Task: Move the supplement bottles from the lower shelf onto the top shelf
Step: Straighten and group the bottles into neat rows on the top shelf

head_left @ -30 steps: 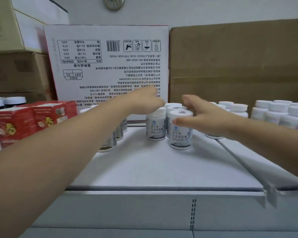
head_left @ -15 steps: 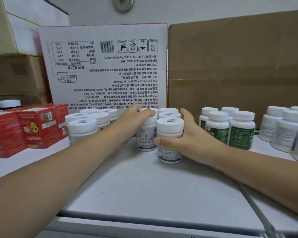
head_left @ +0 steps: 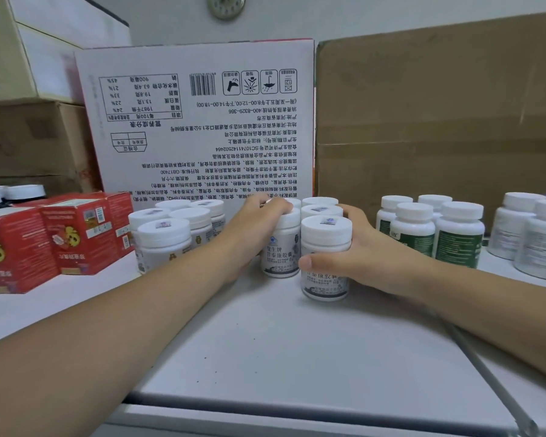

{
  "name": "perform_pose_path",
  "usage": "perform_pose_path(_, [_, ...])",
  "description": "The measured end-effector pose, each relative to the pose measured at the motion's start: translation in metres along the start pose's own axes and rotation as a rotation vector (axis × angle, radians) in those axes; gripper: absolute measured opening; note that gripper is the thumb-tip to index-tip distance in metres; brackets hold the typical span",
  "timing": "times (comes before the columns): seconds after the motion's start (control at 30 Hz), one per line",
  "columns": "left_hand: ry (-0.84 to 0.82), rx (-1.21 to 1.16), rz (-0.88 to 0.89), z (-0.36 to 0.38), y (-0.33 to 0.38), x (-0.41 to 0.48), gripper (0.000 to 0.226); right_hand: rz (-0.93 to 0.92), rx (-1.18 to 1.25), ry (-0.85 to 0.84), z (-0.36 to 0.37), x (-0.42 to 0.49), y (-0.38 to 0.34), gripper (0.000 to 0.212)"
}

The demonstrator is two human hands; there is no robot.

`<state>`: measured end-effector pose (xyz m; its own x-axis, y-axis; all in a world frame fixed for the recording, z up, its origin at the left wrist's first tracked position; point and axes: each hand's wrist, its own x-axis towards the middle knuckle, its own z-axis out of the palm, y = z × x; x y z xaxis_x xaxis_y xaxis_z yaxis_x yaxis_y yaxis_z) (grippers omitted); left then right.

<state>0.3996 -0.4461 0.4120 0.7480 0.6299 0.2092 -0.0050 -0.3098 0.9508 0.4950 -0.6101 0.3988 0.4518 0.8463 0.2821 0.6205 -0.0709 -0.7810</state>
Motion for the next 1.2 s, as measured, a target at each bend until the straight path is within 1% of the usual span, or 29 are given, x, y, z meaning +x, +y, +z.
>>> perform_pose_path(0.1, [-0.013, -0.02, -0.01, 0.002, 0.001, -0.002, 0.076, 0.0, 0.008, 0.002, -0.001, -0.001, -0.003, 0.125])
perform_pose_path(0.27, [-0.045, -0.076, -0.015, 0.006, 0.0, -0.001, 0.08, 0.0, 0.007, -0.003, -0.002, -0.002, -0.003, 0.126])
perform_pose_path(0.43, [-0.072, -0.064, 0.027, 0.006, -0.002, -0.001, 0.095, 0.017, 0.019, 0.011, -0.002, -0.005, -0.003, 0.127])
perform_pose_path(0.53, [-0.15, -0.044, 0.015, 0.0, -0.004, -0.004, 0.104, 0.029, 0.028, 0.024, -0.002, -0.006, -0.004, 0.129])
perform_pose_path(0.57, [-0.19, -0.045, -0.003, -0.002, -0.005, -0.003, 0.103, 0.03, 0.027, 0.022, -0.002, -0.006, -0.005, 0.13])
perform_pose_path(0.63, [-0.252, -0.079, -0.006, -0.006, -0.003, -0.01, 0.091, 0.02, 0.022, 0.01, -0.002, -0.006, -0.006, 0.132])
perform_pose_path(0.7, [-0.284, -0.121, -0.009, -0.009, -0.002, -0.013, 0.081, 0.008, 0.02, 0.004, -0.002, -0.006, -0.007, 0.131])
perform_pose_path(0.8, [-0.307, -0.168, -0.013, -0.013, -0.002, -0.015, 0.073, 0.002, 0.031, 0.004, -0.002, -0.007, -0.006, 0.127])
perform_pose_path(0.93, [-0.339, -0.144, -0.002, -0.018, 0.002, -0.019, 0.074, 0.012, 0.05, 0.007, -0.004, -0.011, -0.009, 0.119])
perform_pose_path(1.07, [-0.376, -0.009, 0.001, -0.022, 0.005, -0.021, 0.077, 0.024, 0.049, 0.006, -0.004, -0.017, -0.014, 0.12])
perform_pose_path(1.2, [-0.355, 0.106, -0.011, -0.024, 0.01, -0.023, 0.077, 0.026, 0.034, 0.002, -0.005, -0.018, -0.014, 0.124])
